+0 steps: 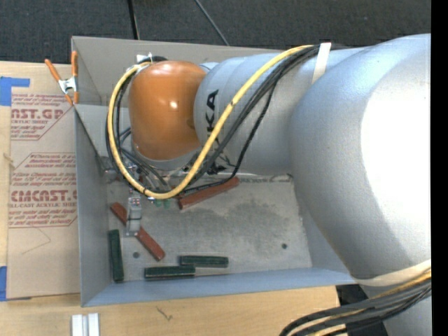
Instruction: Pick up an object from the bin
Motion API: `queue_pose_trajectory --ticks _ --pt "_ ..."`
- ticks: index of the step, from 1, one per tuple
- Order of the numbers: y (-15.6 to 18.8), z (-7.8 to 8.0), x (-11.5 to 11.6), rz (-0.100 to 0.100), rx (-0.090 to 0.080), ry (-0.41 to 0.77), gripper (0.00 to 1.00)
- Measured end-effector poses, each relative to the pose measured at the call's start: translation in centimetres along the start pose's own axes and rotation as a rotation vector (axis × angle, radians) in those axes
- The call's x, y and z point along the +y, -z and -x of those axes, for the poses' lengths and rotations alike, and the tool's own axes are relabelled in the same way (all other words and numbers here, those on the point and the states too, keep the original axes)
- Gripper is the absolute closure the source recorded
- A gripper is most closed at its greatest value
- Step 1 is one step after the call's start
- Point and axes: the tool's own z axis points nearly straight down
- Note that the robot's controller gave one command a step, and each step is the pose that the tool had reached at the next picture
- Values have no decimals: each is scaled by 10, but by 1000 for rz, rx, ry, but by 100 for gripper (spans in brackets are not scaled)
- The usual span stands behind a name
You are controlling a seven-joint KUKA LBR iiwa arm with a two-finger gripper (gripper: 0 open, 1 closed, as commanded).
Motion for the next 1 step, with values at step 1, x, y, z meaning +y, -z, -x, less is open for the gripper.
queue_pose_trajectory --ticks 1 --pt "5 2 -1 2 -7 -2 0"
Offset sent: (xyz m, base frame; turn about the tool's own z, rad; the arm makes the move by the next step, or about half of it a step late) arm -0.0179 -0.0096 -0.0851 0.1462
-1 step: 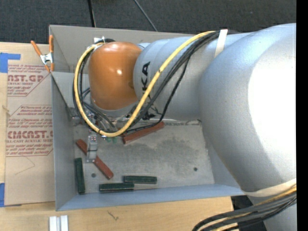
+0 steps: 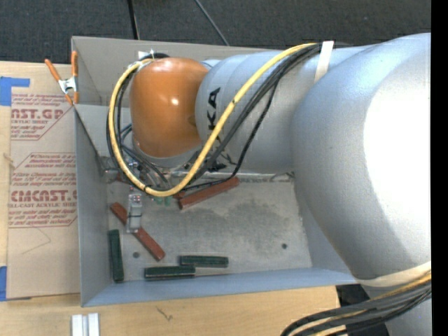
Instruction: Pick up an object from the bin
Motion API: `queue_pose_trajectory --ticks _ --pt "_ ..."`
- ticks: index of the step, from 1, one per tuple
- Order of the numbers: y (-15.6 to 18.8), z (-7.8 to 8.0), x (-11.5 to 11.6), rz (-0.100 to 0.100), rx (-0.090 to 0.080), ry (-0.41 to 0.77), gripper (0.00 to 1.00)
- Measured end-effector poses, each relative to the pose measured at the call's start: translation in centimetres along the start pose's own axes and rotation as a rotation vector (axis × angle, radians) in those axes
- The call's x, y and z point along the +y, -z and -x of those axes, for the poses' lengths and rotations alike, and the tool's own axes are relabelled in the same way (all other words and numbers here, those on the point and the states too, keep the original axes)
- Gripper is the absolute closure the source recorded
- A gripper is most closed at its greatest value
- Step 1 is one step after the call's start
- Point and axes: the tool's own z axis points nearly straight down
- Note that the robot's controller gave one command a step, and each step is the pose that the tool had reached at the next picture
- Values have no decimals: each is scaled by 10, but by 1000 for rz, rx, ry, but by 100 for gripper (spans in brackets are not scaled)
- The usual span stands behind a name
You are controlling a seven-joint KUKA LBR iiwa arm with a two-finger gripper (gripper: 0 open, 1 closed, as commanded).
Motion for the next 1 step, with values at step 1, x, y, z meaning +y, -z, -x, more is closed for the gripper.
queue_pose_trajectory --ticks 1 --pt "-60 -13 -5 1 -2 -98 0"
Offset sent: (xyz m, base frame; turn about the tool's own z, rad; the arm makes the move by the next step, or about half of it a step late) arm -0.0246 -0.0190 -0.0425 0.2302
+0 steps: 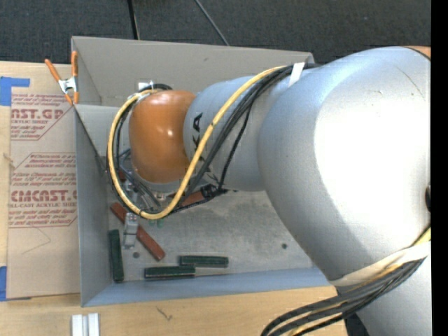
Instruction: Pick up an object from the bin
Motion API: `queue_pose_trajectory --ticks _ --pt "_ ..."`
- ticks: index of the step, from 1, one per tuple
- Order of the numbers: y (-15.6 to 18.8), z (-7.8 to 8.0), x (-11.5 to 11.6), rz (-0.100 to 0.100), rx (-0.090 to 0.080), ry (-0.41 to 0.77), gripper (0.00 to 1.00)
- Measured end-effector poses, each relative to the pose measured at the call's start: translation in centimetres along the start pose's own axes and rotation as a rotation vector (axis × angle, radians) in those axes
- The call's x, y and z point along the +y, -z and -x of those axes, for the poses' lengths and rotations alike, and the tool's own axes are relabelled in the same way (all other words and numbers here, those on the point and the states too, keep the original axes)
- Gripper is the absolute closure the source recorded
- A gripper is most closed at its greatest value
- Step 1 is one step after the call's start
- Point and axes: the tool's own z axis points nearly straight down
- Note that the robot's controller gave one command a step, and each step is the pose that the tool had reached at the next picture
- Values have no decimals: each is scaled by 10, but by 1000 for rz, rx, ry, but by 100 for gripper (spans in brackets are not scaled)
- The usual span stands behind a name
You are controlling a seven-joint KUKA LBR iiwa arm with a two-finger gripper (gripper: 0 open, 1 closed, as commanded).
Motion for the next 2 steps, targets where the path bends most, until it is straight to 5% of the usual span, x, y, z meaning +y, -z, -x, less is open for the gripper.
queue_pose_trajectory --ticks 1,2 --pt "-25 -6 -6 -4 7 -53 0" --pt "-2 -14 -13 -4 4 -292 0"
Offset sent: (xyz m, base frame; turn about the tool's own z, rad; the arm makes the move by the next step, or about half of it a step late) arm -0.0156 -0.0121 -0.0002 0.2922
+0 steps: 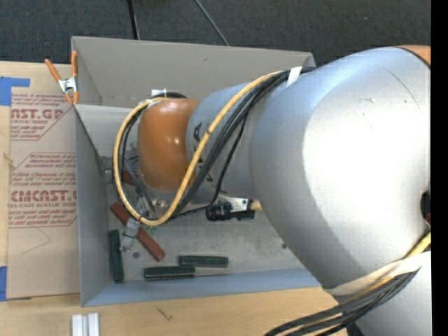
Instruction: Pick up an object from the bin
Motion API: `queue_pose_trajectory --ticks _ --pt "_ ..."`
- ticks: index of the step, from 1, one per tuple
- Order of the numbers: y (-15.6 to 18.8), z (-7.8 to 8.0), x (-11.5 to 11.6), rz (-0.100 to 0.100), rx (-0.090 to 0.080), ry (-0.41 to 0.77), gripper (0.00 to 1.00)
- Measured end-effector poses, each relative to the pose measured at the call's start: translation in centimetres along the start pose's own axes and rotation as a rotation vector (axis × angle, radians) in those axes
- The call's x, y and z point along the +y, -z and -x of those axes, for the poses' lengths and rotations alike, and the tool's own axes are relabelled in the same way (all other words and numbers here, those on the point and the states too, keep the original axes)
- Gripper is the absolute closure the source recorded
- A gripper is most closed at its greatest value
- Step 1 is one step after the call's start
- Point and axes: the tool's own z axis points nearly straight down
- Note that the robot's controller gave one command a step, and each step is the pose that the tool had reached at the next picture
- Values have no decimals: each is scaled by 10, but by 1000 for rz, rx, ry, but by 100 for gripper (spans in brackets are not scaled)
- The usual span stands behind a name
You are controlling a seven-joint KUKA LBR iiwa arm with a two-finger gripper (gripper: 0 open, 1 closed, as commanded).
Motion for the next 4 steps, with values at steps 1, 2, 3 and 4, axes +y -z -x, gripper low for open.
queue_pose_trajectory --ticks 1,2,3,4 --pt "-24 -8 -8 0 -2 105 0" --pt "-29 -15 -17 0 0 -251 100" --pt "-29 -15 -17 0 1 -251 100" --pt "-26 -15 -17 -2 2 -252 100"
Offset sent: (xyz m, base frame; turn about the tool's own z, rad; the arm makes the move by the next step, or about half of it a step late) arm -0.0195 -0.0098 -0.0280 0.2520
